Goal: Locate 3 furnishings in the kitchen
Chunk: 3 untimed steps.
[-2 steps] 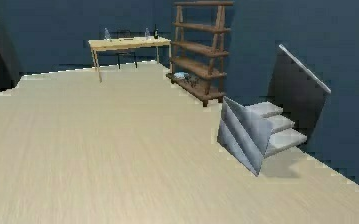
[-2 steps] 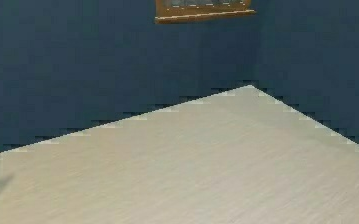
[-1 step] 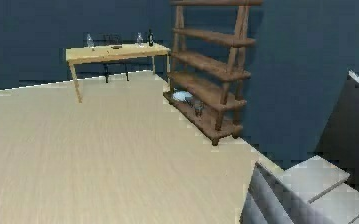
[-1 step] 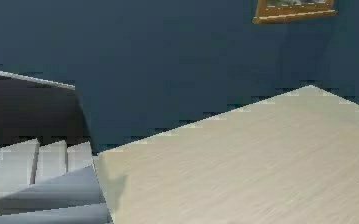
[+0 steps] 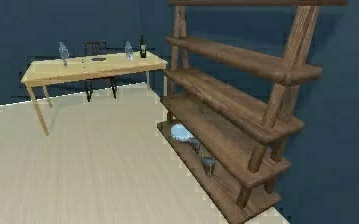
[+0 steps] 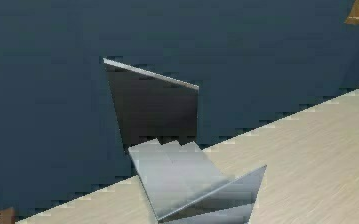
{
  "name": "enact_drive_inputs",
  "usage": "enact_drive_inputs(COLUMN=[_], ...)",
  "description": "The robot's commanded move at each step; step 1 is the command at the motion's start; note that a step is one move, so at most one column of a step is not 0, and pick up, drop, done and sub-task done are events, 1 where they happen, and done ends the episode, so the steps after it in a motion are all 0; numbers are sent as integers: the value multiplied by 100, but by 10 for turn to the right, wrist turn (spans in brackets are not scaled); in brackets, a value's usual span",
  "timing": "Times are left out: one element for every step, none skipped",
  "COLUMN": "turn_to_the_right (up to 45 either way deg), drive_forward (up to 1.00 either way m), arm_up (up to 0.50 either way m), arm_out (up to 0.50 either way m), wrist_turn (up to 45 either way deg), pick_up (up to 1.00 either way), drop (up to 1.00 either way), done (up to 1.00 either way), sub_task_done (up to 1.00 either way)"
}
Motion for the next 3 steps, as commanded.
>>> enact_drive_inputs(turn_to_the_right=[-120,0,210], drive_forward=[0,5,0], arm_up=[0,0,0], arm_out=[0,0,0], wrist_turn=[0,0,0], pick_up=[0,0,0], drop=[0,0,0], done=[0,0,0], sub_task_done=[0,0,0])
